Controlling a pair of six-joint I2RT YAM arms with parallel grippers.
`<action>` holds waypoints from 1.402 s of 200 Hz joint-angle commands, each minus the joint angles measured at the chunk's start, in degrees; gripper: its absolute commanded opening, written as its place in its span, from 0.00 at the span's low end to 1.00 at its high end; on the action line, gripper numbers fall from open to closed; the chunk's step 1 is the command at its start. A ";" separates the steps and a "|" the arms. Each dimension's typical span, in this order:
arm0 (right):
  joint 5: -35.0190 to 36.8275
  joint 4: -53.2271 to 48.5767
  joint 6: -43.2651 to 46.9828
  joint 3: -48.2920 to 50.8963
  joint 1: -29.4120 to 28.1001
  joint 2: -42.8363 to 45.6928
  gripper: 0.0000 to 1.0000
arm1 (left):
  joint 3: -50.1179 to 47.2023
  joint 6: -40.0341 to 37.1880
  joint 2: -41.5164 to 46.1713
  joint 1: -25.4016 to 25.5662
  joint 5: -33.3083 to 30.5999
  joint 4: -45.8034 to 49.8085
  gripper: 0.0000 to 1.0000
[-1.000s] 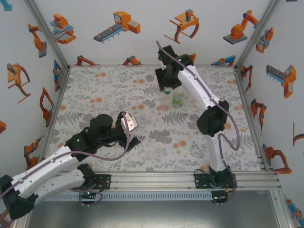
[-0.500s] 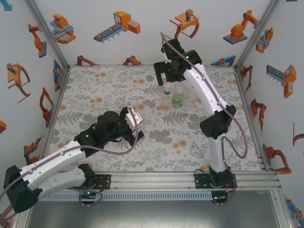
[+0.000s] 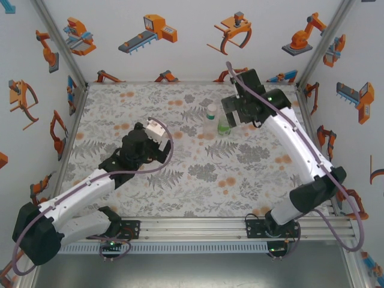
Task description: Screw on the bottle caps
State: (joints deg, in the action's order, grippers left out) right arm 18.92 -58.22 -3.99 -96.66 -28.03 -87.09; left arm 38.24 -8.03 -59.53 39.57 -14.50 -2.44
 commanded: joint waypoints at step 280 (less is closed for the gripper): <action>-15.73 109.20 0.48 75.32 29.92 -1.09 0.99 | -16.37 7.22 -28.63 -36.82 13.26 -48.00 0.97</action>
State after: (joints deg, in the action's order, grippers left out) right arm 4.60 45.69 -3.42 -20.93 1.69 -88.31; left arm 19.05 -2.44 -88.53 3.97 -4.80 -52.38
